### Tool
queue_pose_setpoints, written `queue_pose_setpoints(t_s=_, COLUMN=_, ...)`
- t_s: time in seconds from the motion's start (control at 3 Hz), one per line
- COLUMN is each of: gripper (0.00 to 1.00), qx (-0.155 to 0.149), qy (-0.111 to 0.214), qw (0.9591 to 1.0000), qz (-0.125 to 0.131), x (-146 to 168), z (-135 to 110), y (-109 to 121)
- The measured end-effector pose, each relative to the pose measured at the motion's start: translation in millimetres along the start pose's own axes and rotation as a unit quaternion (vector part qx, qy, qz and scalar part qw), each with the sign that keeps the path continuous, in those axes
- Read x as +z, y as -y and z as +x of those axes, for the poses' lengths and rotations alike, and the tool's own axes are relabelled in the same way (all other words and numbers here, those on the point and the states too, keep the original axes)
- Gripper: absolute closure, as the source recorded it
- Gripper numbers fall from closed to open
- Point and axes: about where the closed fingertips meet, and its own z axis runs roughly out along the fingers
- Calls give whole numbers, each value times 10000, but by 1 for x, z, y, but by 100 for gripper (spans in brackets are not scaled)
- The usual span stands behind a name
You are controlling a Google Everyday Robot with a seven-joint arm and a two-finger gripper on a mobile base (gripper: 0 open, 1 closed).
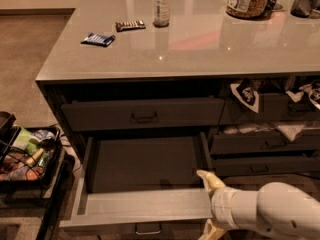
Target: Close middle drawer
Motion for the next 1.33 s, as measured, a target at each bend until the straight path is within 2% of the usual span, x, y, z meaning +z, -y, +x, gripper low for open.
queue_pose_setpoints(t_s=0.33, gripper=0, qx=152, qy=-10, qw=9999, qz=-21, x=40, z=24, y=-15)
queue_pose_setpoints(t_s=0.67, gripper=0, qx=366, qy=-68, qw=9993, qz=-2, x=63, z=43, y=-27)
queue_pose_setpoints(t_s=1.0, gripper=0, qx=467, qy=-48, qw=9989, qz=-40, x=81, z=51, y=-35)
queue_pose_setpoints(t_s=1.33, gripper=19, qx=478, qy=-43, qw=9988, qz=-45, x=82, z=51, y=-36)
